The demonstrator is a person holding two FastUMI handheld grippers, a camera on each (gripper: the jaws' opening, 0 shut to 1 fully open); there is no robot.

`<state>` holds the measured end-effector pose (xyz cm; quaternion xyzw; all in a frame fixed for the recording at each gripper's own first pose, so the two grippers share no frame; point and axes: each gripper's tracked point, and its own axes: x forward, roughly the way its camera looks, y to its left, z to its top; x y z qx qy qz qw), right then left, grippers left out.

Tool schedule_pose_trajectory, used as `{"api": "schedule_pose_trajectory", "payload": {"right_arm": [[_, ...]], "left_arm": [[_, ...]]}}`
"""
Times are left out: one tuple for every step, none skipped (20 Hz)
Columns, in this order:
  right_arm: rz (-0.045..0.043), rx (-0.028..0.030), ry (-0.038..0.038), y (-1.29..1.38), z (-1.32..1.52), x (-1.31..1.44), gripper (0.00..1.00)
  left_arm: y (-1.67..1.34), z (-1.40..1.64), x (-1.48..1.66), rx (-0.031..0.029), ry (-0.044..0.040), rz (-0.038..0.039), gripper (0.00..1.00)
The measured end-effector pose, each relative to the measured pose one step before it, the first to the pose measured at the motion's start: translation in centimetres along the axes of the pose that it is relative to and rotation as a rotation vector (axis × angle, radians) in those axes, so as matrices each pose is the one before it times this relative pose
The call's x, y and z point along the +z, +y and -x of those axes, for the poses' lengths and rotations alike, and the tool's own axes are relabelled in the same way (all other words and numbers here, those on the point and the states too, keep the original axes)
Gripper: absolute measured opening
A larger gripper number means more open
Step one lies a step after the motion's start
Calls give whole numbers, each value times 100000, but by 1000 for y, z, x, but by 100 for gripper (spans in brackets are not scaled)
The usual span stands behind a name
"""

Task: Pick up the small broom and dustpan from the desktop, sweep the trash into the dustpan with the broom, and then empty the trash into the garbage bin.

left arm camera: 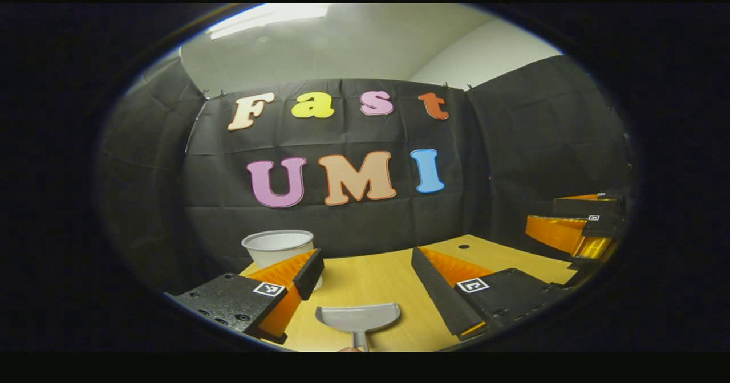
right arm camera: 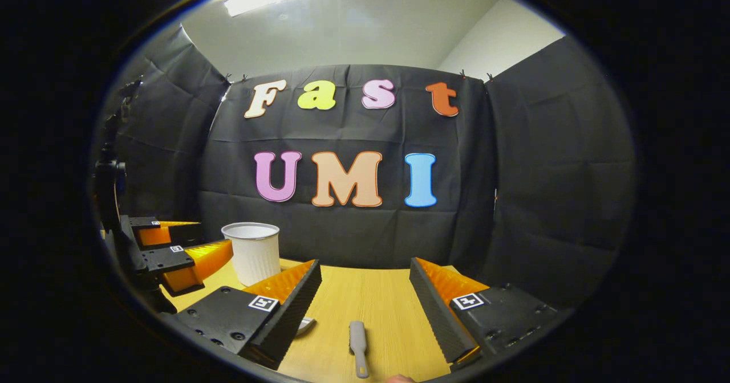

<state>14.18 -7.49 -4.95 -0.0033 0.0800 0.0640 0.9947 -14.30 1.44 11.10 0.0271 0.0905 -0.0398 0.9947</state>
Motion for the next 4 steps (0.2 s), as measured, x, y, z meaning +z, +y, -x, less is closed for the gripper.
{"api": "schedule_pose_trajectory", "payload": {"right_arm": [[517, -111, 53, -8, -44, -118, 94], [331, 225, 704, 110, -79, -153, 94], [-34, 638, 725, 384, -138, -236, 94], [-72, 236, 123, 108, -154, -41, 94]], "left_arm": [[-27, -214, -39, -226, 187, -10, 93], [-13, 4, -55, -97, 389, -58, 93], [7, 62, -16, -20, -3, 110, 94], [12, -58, 139, 55, -84, 180, 93]]}}
